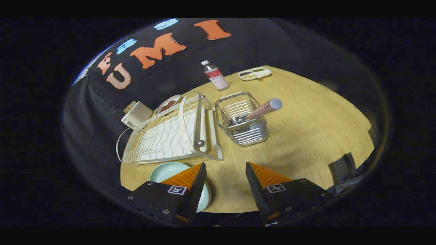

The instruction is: Take the plate from the dish rack, then take the spoon from the basket and place it into the plate.

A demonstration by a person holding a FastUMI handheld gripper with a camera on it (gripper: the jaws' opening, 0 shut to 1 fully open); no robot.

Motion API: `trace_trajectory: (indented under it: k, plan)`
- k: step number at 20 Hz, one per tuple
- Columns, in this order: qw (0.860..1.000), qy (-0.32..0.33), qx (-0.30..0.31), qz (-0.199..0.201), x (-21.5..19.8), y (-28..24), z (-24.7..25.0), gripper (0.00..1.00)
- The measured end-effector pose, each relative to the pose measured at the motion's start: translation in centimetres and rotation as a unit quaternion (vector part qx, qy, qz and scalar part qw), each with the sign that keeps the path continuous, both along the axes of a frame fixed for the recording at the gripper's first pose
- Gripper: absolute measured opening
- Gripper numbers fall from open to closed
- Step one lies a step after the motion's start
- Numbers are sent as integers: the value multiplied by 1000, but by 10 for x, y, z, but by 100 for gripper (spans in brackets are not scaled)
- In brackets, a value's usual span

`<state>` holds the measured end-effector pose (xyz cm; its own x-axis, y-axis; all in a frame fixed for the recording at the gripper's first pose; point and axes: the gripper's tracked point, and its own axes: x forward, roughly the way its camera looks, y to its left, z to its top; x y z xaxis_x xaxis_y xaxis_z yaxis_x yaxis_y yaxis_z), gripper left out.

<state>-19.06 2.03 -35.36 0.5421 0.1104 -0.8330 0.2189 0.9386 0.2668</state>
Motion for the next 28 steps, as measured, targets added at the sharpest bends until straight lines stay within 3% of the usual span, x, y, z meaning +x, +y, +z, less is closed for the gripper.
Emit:
trace_trajectory:
  k: [7, 11, 17, 25, 28]
  plan:
    - [991, -87, -105, -11, 38, -47, 34, 73]
    - [992, -88, -89, -16, 48, -44, 32, 73]
    - [989, -96, -114, -7, 57, -48, 32, 73]
    - [987, -107, -114, -29, 79, -62, 24, 73]
    - [986, -112, -117, -28, 85, -63, 23, 63]
